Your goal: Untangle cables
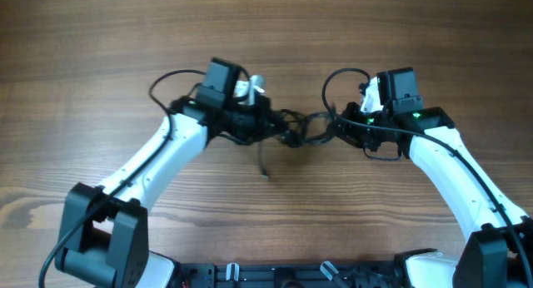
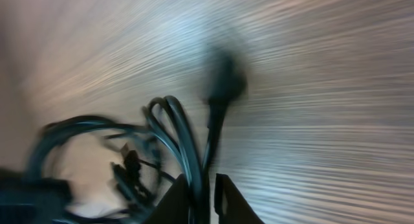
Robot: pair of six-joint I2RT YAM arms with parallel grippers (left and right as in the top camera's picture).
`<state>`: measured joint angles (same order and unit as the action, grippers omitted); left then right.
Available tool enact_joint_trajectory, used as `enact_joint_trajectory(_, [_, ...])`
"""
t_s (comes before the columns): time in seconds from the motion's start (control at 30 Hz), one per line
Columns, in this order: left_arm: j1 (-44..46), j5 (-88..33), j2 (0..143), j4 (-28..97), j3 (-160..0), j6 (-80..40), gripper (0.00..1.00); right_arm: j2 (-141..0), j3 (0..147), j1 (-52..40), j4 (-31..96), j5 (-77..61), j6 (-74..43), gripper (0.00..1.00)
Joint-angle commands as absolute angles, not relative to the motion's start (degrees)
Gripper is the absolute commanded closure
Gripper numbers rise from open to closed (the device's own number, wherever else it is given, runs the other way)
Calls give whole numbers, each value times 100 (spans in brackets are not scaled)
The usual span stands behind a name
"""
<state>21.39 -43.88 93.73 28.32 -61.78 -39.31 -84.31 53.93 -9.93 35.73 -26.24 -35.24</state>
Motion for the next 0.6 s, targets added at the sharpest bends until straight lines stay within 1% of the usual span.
enact_joint_trajectory(0.0, [1619,-4322,9214,3269,-6226,-2744,96,-8488,5406,-978,3677,-1372,-3232,79])
enact_joint_trajectory(0.07, [1437,-4735,9192,3374,-6226,-2362,96,-8488,5406,-978,3699,-1166,-3234,80])
enact_joint_trajectory(0.13, [1332,-5301,9181,3347,-6226,-2091,96,-8488,5406,-978,3682,-1264,-3275,80])
enact_joint_trajectory(0.17, [1321,-5411,9181,3343,-6226,-2091,96,-8488,5406,-978,3610,-1581,-3251,79])
enact_joint_trajectory(0.23, [1341,-5599,9181,3321,-6226,-1949,96,-8488,5406,-978,3203,-3009,-2582,76])
enact_joint_trajectory(0.27, [1367,-5767,9181,3288,-6226,-1813,96,-8488,5406,-978,3037,-3542,-2436,75])
enact_joint_trajectory(0.33, [1376,-6267,9181,3105,-6226,-1686,96,-8488,5406,-980,2792,-4486,-2412,75])
enact_joint_trajectory(0.43, [1376,-6982,9181,2598,-6226,-1695,96,-8488,5406,-980,2606,-5196,-2412,75])
enact_joint_trajectory(0.57, [1376,-7091,9181,2480,-6226,-1715,96,-8488,5406,-980,2246,-5953,-2418,74])
